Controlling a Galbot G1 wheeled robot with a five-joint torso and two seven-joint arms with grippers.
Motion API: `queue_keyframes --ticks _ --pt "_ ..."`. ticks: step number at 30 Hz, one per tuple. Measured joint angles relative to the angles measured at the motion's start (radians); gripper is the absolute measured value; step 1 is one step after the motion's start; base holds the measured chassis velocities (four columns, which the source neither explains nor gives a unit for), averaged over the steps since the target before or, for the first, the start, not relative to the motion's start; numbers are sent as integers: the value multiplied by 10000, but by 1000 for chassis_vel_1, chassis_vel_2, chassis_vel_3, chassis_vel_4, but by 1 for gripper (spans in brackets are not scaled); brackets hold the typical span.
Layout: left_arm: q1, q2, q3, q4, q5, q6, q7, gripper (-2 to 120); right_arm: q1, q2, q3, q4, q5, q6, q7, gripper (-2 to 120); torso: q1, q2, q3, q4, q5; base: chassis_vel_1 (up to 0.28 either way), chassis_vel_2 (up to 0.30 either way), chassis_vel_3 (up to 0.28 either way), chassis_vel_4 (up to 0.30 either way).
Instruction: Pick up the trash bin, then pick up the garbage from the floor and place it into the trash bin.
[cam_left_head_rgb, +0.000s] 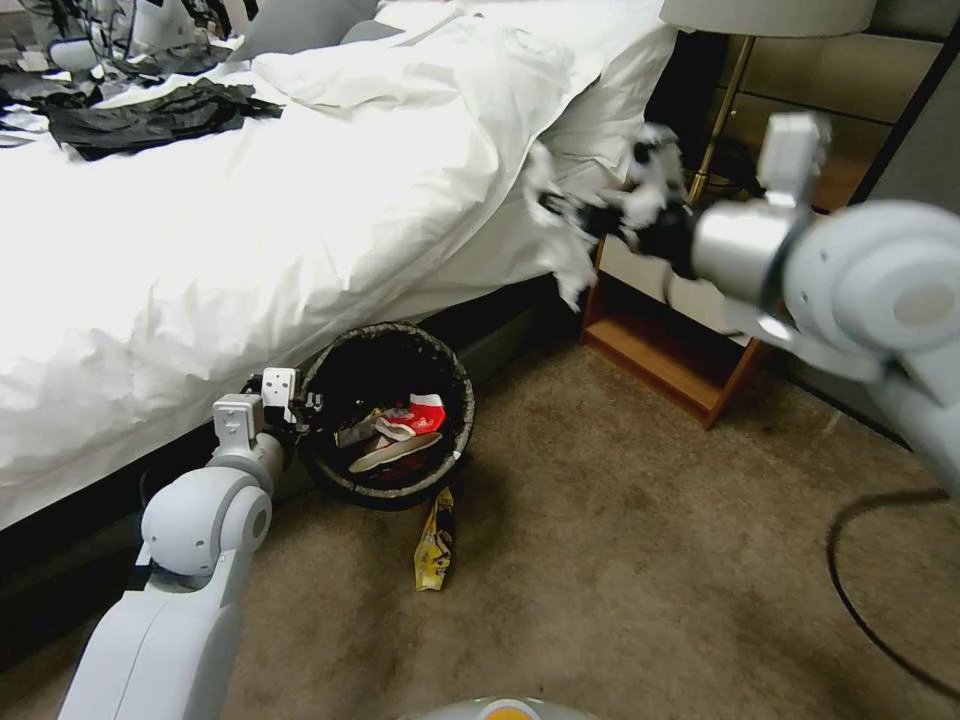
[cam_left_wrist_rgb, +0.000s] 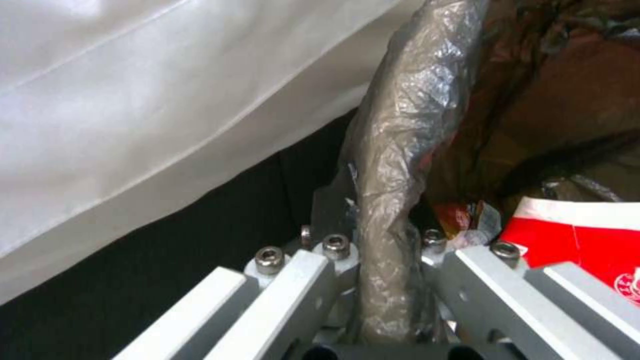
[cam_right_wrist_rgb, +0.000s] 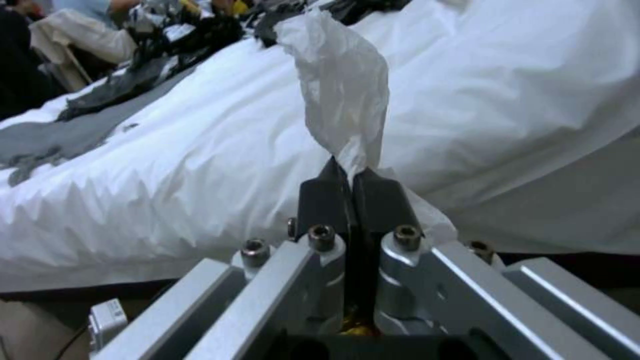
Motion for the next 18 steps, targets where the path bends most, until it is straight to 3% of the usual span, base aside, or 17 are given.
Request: queue_keyframes --ticks 2,7,10,14,18 --pt "-15 -25 -1 3 11 0 3 0 434 572 -952 -419 -164 51 55 0 0 0 0 2 0 0 0 0 0" --pt "-34 -35 -10 38 26 0 7 0 753 1617 -2052 -1061 -430 146 389 0 0 0 0 -1 -2 0 0 0 0" --pt "-35 -34 -18 55 29 0 19 0 808 2932 -2995 -1816 -651 225 805 0 0 0 0 5 -5 0 0 0 0" --pt "-40 -6 -66 80 4 0 25 0 528 3601 -3679 -2437 -1313 280 854 0 1 0 0 1 -3 0 0 0 0" --pt "-49 23 -99 87 -47 0 28 0 220 3652 -3858 -2677 -1763 289 737 0 0 0 0 -1 0 0 0 0 0"
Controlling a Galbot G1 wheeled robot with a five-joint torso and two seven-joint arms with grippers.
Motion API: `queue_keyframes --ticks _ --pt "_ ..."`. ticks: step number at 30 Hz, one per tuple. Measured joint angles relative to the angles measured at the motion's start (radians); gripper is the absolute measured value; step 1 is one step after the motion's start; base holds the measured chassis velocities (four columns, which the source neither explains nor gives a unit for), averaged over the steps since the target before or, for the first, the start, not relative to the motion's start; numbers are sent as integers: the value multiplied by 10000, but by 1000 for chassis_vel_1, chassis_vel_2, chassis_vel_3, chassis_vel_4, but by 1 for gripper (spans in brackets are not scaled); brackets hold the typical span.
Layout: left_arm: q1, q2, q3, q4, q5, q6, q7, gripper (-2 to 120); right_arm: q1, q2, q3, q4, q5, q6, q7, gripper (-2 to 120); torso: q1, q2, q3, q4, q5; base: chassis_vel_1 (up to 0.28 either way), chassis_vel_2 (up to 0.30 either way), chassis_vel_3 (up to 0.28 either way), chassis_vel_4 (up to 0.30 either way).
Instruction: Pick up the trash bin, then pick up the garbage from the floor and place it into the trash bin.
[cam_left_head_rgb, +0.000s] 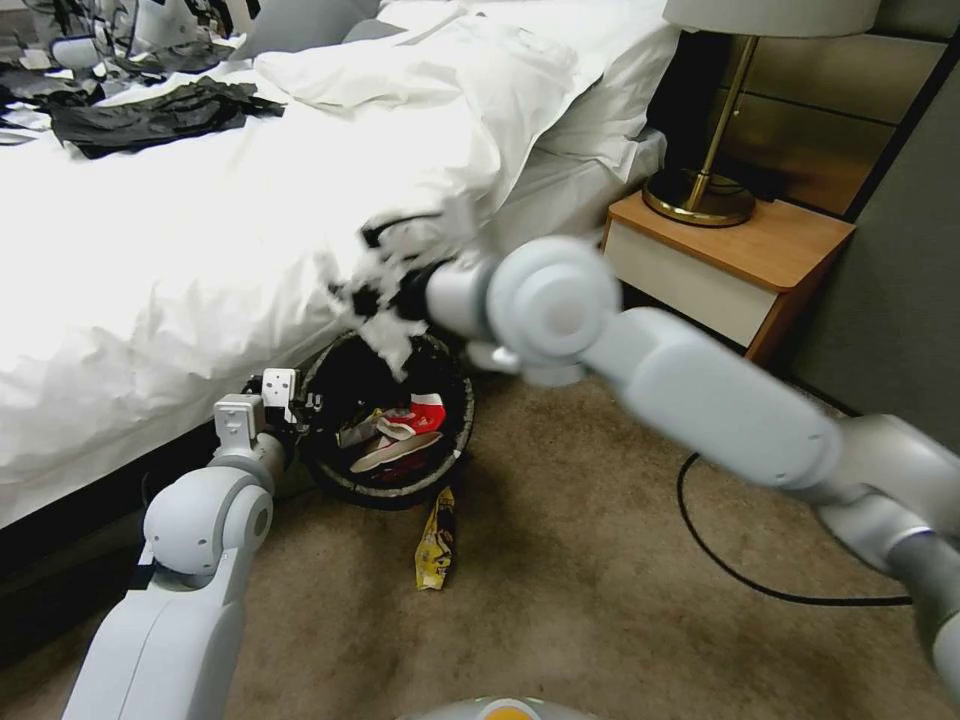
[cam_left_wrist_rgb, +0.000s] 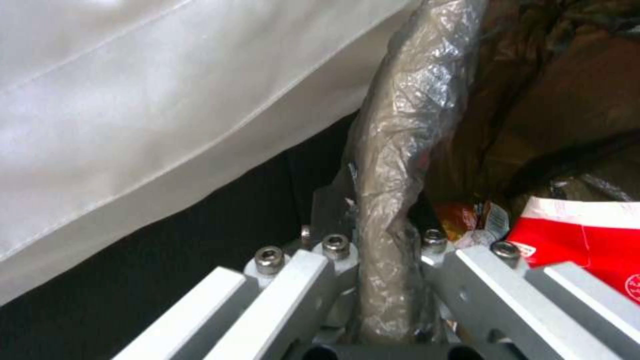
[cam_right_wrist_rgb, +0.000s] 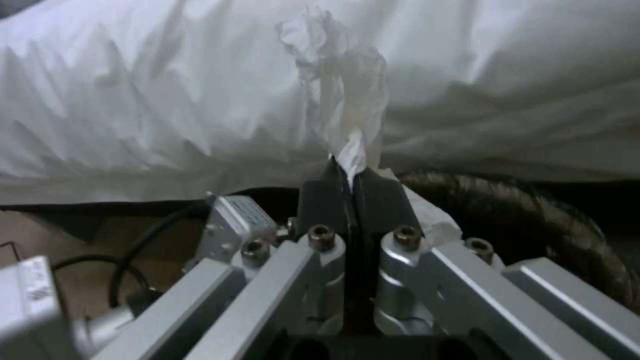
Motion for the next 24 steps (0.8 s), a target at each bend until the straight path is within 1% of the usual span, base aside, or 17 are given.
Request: queue_keyframes --ticks 3,16,18,19,21,22,24 --pt "-25 18 -19 54 -18 0 8 0 -428 -7 -99 -241 -488 82 -187 0 -1 0 0 0 2 0 0 0 0" --pt "-49 -11 13 153 4 2 10 0 -966 432 -195 -803 -971 7 -120 0 -1 0 -1 2 1 0 0 0 0" --pt "6 18 -14 147 0 1 14 0 -997 484 -189 -846 -958 -7 -93 9 0 0 -1 0 2 0 0 0 0" --pt "6 18 -14 147 0 1 14 0 -997 484 -189 -846 -958 -7 -93 9 0 0 -1 0 2 0 0 0 0" --pt "21 22 -17 148 0 1 14 0 -1045 568 -148 -916 -880 63 -33 19 0 0 -1 1 1 0 0 0 0" --pt "21 22 -17 148 0 1 14 0 -1045 568 -148 -916 -880 63 -33 19 0 0 -1 1 1 0 0 0 0" --pt "-2 12 -8 163 0 1 14 0 -1083 669 -139 -957 -714 127 133 27 0 0 0 2 1 0 0 0 0"
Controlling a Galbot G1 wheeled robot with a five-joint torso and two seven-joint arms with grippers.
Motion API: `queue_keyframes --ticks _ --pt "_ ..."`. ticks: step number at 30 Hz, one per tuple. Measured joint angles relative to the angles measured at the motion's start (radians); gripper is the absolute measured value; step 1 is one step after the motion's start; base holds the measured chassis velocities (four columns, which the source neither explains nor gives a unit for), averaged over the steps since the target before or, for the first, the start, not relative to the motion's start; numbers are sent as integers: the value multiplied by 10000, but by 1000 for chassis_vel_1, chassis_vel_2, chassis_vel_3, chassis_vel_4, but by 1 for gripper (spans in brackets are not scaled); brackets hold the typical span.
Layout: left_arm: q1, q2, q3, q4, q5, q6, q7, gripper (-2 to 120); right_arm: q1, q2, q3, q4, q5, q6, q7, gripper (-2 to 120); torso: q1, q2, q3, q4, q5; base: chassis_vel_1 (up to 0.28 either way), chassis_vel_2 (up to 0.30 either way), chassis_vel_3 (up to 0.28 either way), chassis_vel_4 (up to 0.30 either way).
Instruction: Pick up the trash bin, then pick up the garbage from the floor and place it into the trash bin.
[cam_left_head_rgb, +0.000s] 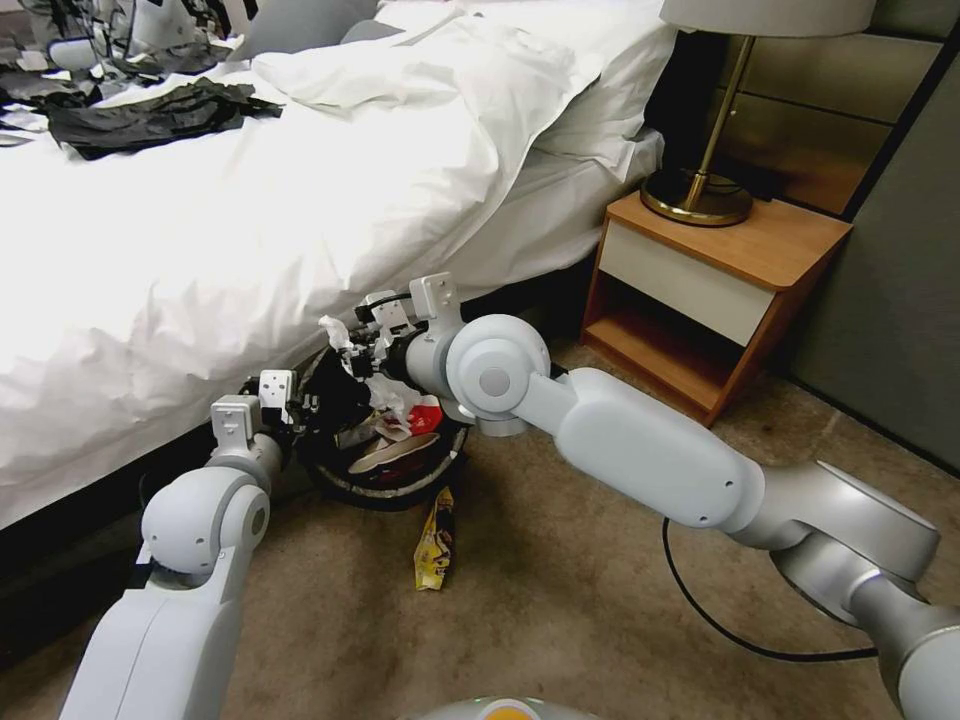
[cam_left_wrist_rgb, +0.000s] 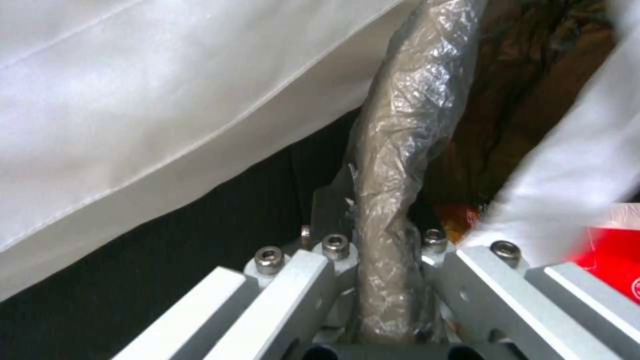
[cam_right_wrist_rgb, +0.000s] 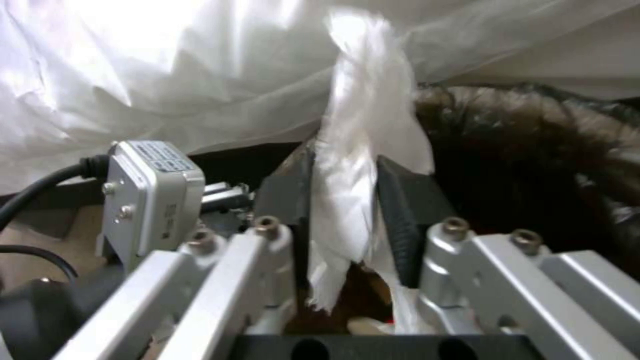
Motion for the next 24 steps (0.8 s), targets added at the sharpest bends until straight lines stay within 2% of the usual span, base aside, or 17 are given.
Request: queue_keyframes --ticks 1,2,4,5,7,8,11,12,17,18,20,24 --pt "-23 -6 21 5 0 0 0 0 -29 65 10 -8 116 52 133 34 0 0 0 2 0 0 0 0 0" --pt "-23 -6 21 5 0 0 0 0 -29 65 10 -8 116 52 133 34 0 0 0 2 0 0 0 0 0" --pt "-50 -4 40 6 0 1 0 0 -44 119 13 -26 234 71 244 44 0 0 0 2 -1 0 0 0 0" --pt "-50 -4 40 6 0 1 0 0 -44 119 13 -26 234 71 244 44 0 0 0 2 -1 0 0 0 0" --pt "-59 33 41 6 -16 2 0 0 -44 145 12 -75 262 75 256 54 1 0 0 0 0 0 0 0 0" --pt "-59 33 41 6 -16 2 0 0 -44 145 12 -75 262 75 256 54 1 0 0 0 0 0 0 0 0" --pt "-37 62 32 3 -26 2 0 0 -104 225 12 -172 261 122 264 71 1 0 0 -1 -1 0 0 0 0" --pt "-37 62 32 3 -26 2 0 0 -104 225 12 -172 261 122 264 71 1 0 0 -1 -1 0 0 0 0" --pt "-19 68 -3 -25 -52 2 -1 0 -120 269 54 -208 271 148 264 91 1 0 0 -2 -2 0 0 0 0" --pt "-19 68 -3 -25 -52 2 -1 0 -120 269 54 -208 271 148 264 91 1 0 0 -2 -2 0 0 0 0" --pt "-19 69 -20 -49 -70 3 -11 0 -49 225 119 -162 331 148 258 99 0 0 0 -1 -2 0 0 0 0" --pt "-17 59 -31 -54 -70 3 -18 0 -28 119 297 -54 331 152 256 100 0 -1 1 -1 -2 0 0 0 0"
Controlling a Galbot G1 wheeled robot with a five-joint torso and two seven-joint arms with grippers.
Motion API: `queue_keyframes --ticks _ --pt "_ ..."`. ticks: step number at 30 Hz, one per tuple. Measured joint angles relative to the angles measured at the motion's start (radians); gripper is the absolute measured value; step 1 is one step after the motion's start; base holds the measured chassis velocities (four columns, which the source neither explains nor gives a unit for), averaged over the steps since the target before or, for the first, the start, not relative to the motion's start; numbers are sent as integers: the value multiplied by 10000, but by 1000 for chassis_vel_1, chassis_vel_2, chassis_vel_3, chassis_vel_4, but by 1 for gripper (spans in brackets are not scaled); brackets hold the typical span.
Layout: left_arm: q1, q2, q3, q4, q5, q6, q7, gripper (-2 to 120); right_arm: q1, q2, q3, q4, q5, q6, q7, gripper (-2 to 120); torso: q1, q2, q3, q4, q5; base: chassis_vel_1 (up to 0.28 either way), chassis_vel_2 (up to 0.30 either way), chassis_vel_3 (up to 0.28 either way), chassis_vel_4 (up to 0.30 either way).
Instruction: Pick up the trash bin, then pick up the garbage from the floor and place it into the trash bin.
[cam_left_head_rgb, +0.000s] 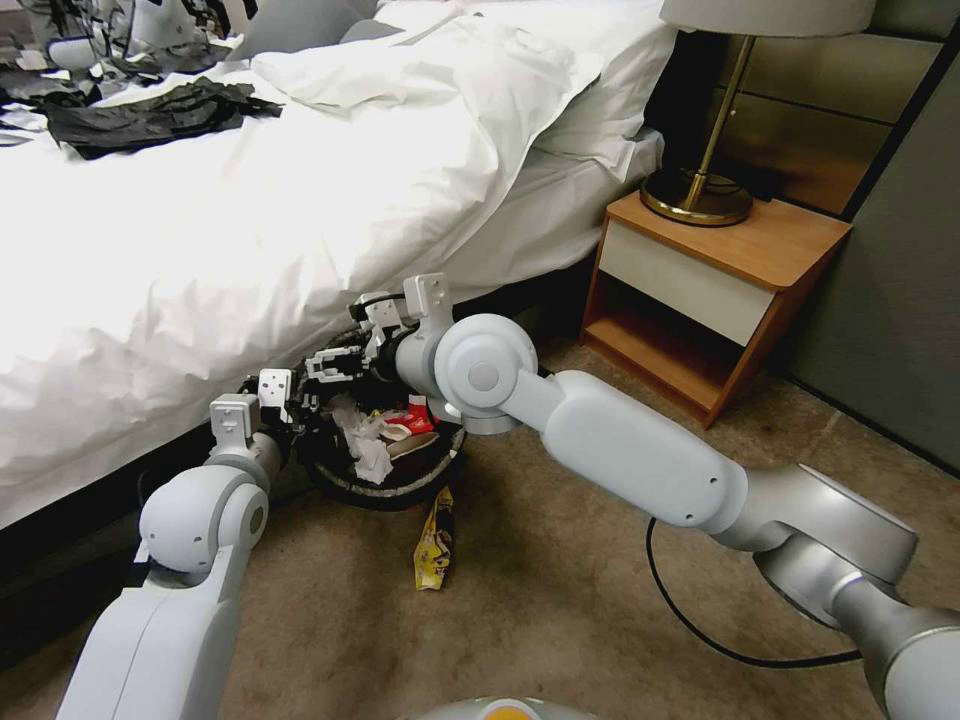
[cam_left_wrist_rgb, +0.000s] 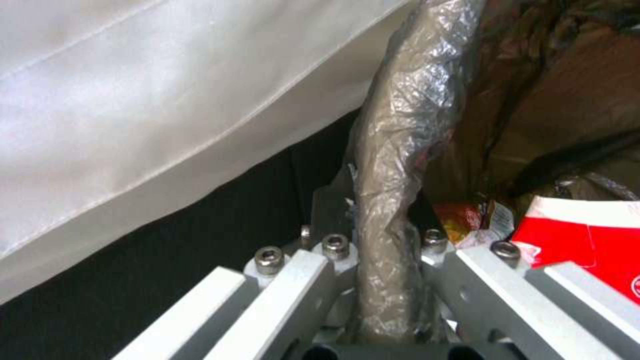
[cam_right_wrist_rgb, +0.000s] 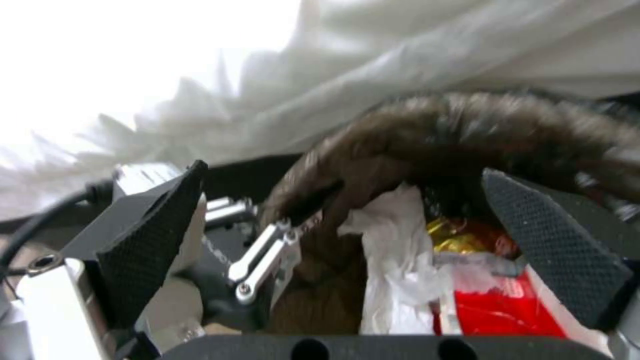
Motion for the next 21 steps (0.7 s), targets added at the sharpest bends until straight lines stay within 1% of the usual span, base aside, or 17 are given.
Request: queue_keyframes --ticks 1,3,4,6,7,8,9,10,12,13,14,15,16,17,19,20,21 --pt "0 0 0 0 0 0 0 0 0 0 0 0 0 0 0 100 0 0 0 0 0 0 0 0 0" --pt "1 -5 -10 -1 0 0 0 0 34 -168 436 311 -20 25 7 100 0 0 0 2 0 0 0 0 0" --pt "1 -5 -10 -1 0 0 0 0 34 -168 436 311 -20 25 7 100 0 0 0 2 0 0 0 0 0" --pt "-2 24 -27 -6 0 0 0 0 187 -636 1189 778 -133 34 -4 100 0 0 0 3 1 0 0 0 0" --pt "-2 24 -27 -6 0 0 0 0 187 -636 1189 778 -133 34 -4 100 0 0 0 3 1 0 0 0 0" --pt "-6 34 -32 -7 -1 0 0 0 230 -840 1404 900 -235 34 -20 100 0 1 0 2 2 0 0 0 0" --pt "-27 49 -37 -8 -1 1 0 0 303 -1437 1852 1204 -592 45 -88 100 0 0 0 4 3 0 0 0 0" --pt "-27 49 -37 -8 -1 1 0 0 303 -1437 1852 1204 -592 45 -88 100 0 0 0 4 3 0 0 0 0" --pt "-63 54 -42 -8 -1 2 0 0 173 -2814 2617 1767 -1475 166 -270 100 0 0 0 1 4 0 0 0 0" --pt "-63 54 -42 -8 -1 2 0 0 173 -2814 2617 1767 -1475 166 -270 100 0 0 0 1 4 0 0 0 0" --pt "-74 55 -43 -6 -1 2 0 0 -88 -3331 3070 2063 -1807 247 -414 100 0 1 0 -6 7 0 0 0 0" --pt "-80 54 -44 4 1 2 0 0 -516 -3810 3565 2384 -2352 335 -593 100 0 1 -2 -4 8 0 0 0 0" --pt "-85 49 -44 20 6 2 0 0 -1262 -4302 4124 2681 -3346 655 -952 100 0 1 -2 -1 8 0 0 0 0" --pt "-85 49 -44 20 6 2 0 0 -1262 -4302 4124 2681 -3346 655 -952 100 0 1 -2 -1 8 0 0 0 0" --pt "-97 20 -44 26 23 2 0 0 -3048 -4816 5270 2974 -5371 1398 -1642 100 0 0 -1 0 9 0 0 0 0" --pt "-97 20 -44 26 23 2 0 0 -3048 -4816 5270 2974 -5371 1398 -1642 100 0 0 -1 0 9 0 0 0 0" --pt "-98 12 -44 26 29 2 0 0 -4039 -4850 5967 3045 -6200 1806 -1986 100 0 1 -2 -1 9 0 0 0 0"
